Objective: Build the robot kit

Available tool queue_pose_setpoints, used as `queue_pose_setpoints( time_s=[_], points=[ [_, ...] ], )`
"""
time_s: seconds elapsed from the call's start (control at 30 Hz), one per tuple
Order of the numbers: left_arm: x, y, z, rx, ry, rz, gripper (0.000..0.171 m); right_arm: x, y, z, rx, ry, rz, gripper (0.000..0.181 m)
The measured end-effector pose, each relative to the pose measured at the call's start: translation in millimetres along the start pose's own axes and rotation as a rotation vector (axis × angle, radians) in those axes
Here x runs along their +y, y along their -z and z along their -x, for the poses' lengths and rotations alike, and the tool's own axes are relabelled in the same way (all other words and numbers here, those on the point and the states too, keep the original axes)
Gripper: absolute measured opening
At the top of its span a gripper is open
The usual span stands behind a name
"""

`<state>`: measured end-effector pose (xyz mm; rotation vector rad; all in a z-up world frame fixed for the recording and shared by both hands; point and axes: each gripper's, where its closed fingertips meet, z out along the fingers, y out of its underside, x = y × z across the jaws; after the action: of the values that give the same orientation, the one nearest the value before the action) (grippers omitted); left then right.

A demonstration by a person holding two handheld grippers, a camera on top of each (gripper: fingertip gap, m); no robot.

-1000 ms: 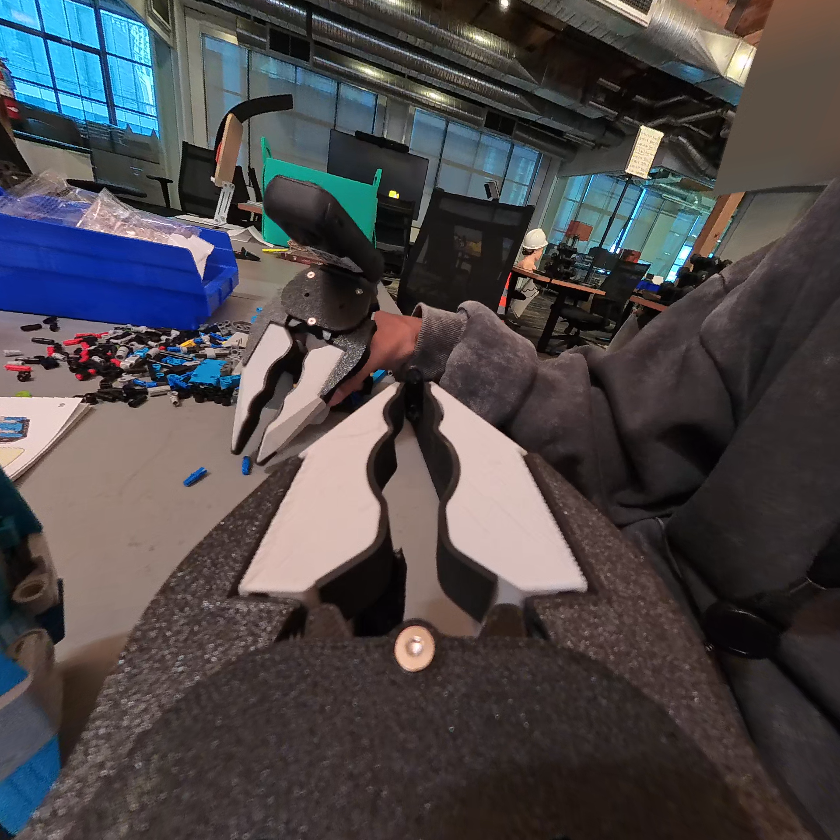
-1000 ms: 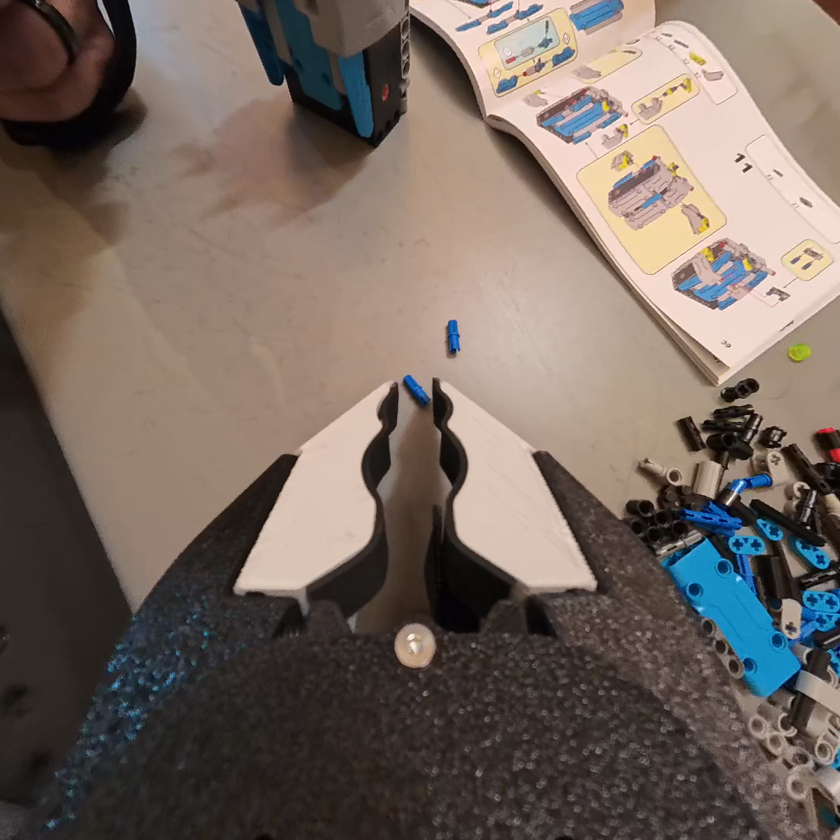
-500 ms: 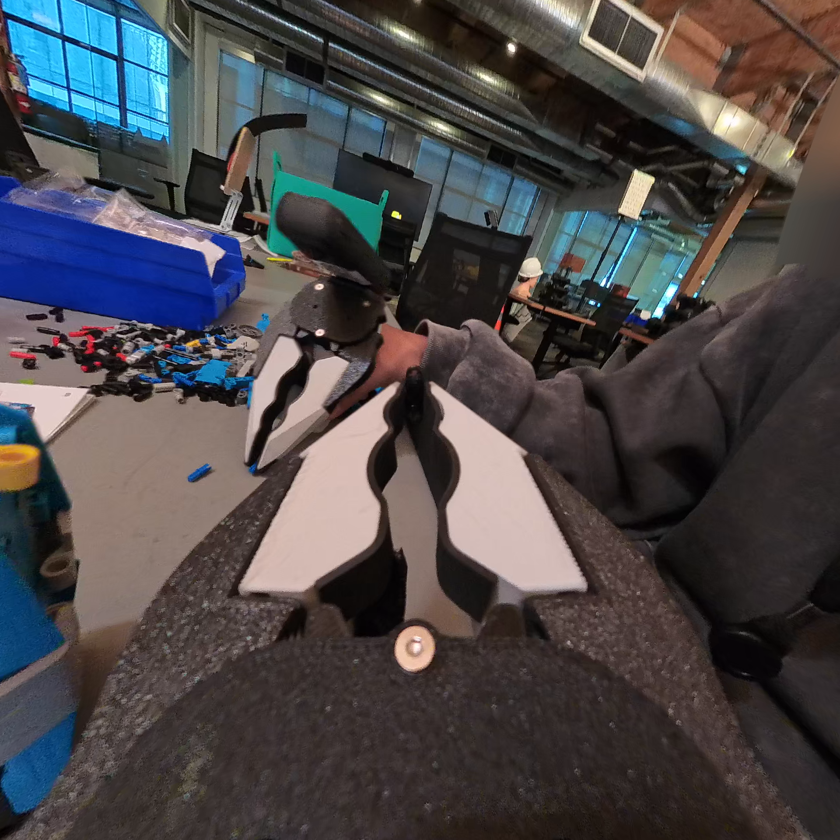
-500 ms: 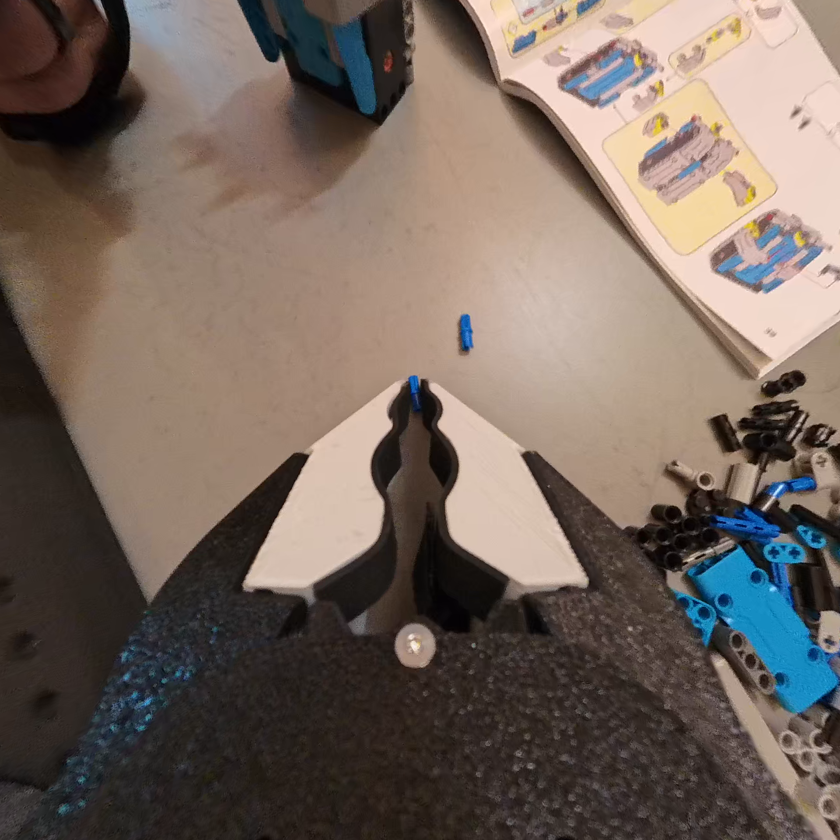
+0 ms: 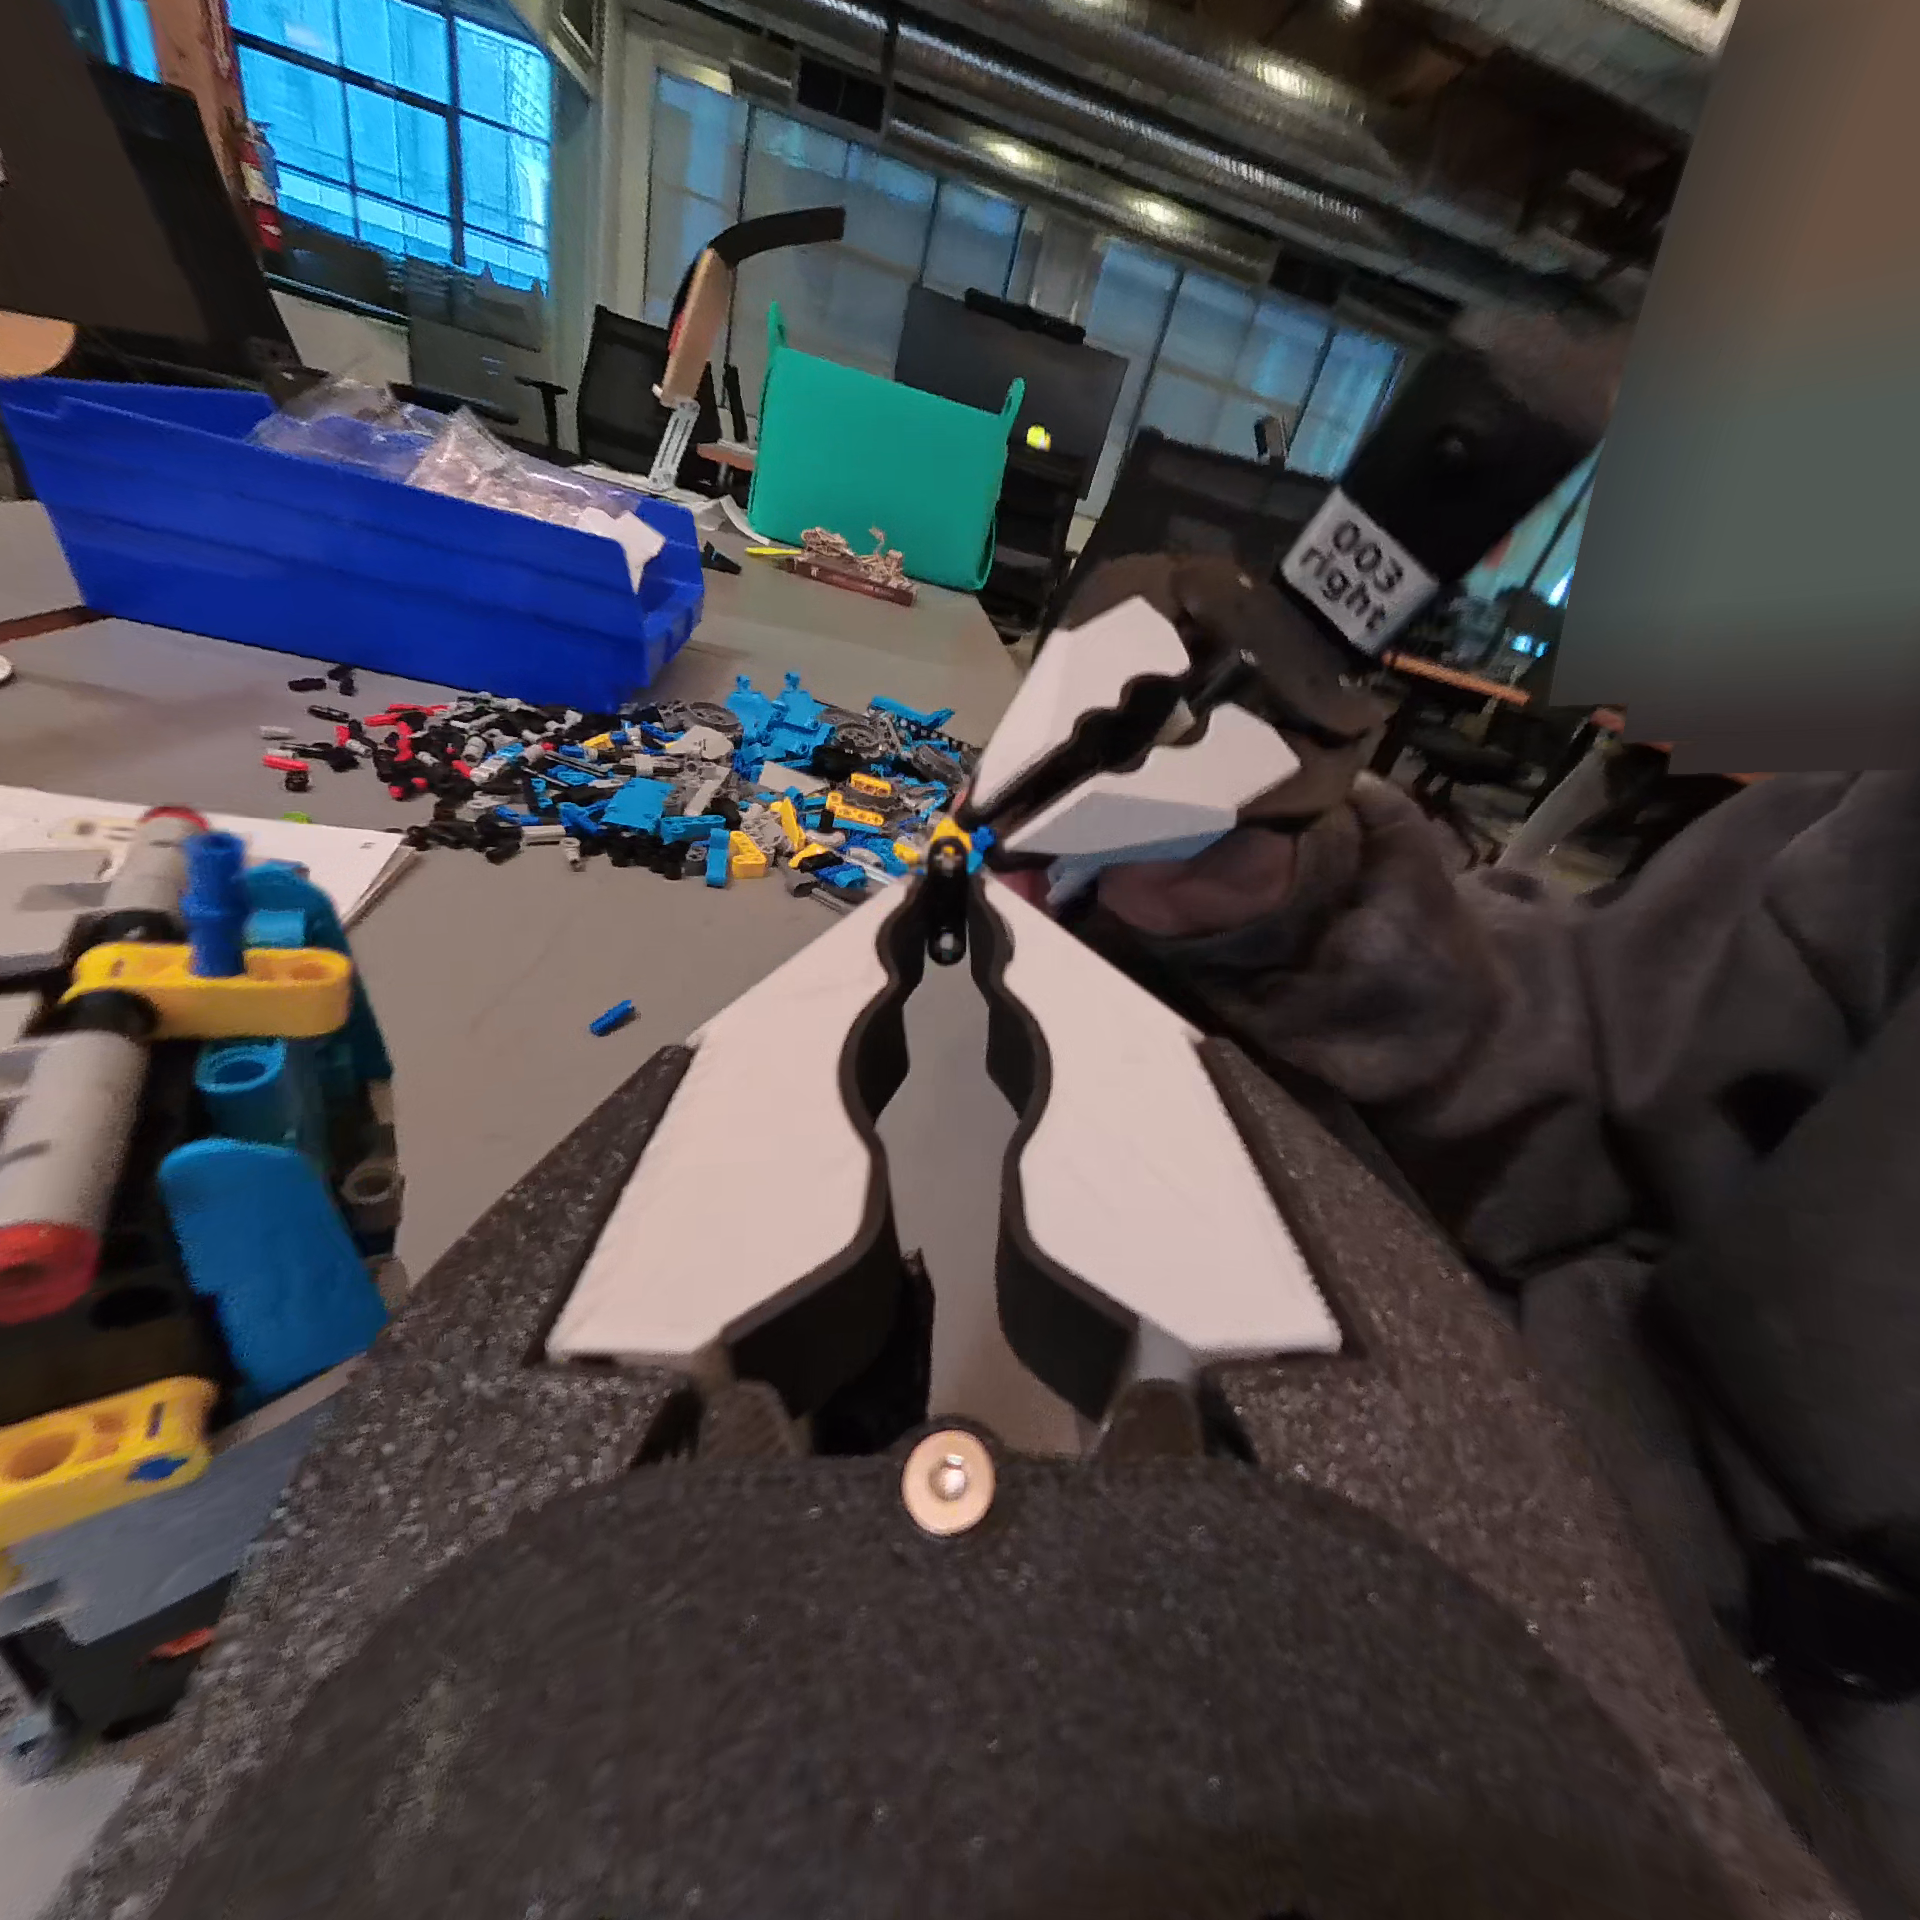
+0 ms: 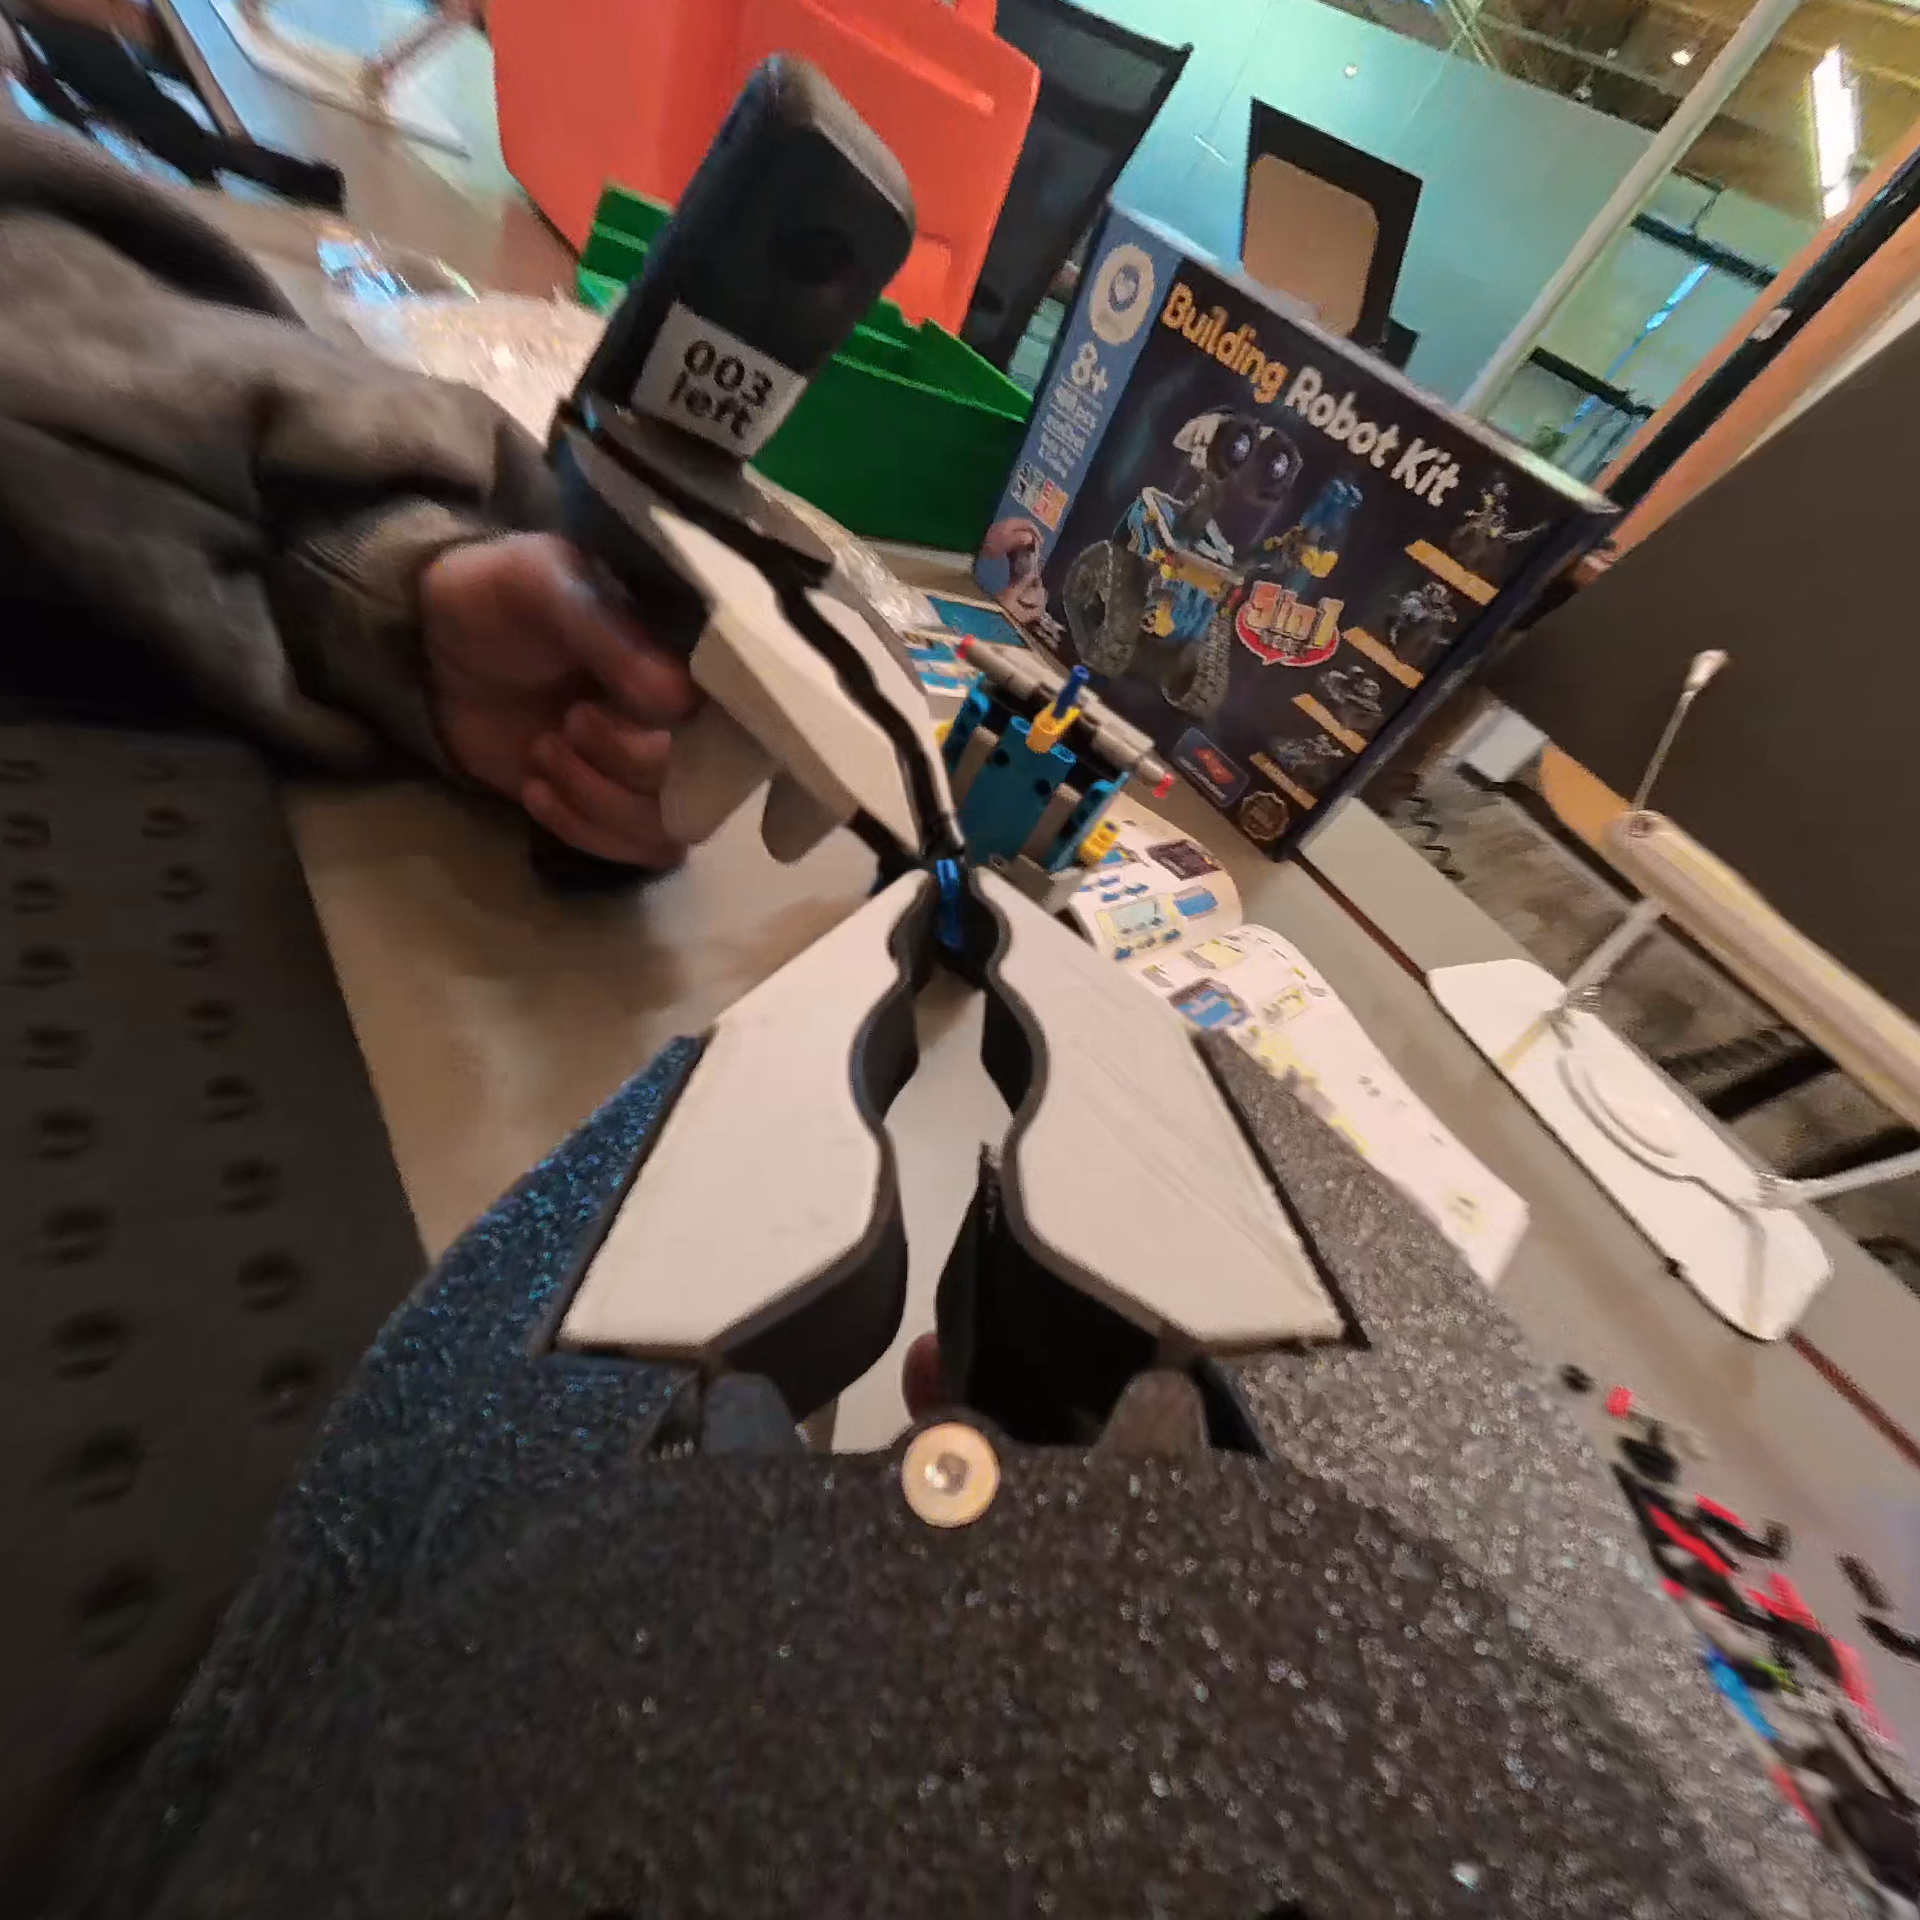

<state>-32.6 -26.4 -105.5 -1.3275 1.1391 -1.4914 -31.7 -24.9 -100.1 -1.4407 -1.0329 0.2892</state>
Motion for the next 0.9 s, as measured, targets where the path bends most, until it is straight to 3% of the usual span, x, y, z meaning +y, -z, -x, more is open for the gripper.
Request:
queue_pose_setpoints(
  time_s=[0.1, 0.37, 0.67, 0.9],
  points=[
    [5.1, -3.0, -5.6, -0.001, -0.082, 0.036, 0.007, 4.0, -1.0, 3.5, -0.029, -0.016, 0.008, 0.004],
    [11.9, -3.8, -9.1, 0.031, -0.105, 0.082, 0.007, 6.4, -0.2, 9.8, -0.083, -0.042, 0.009, 0.003],
    [19.8, -3.7, -16.1, 0.113, -0.058, 0.135, 0.006, 5.9, 1.6, 20.5, -0.198, -0.15, -0.021, 0.002],
    [14.8, -0.8, -20.7, 0.172, -0.014, 0.1, 0.006, 1.2, 2.4, 20.0, -0.215, -0.193, -0.048, 0.005]
  ],
)
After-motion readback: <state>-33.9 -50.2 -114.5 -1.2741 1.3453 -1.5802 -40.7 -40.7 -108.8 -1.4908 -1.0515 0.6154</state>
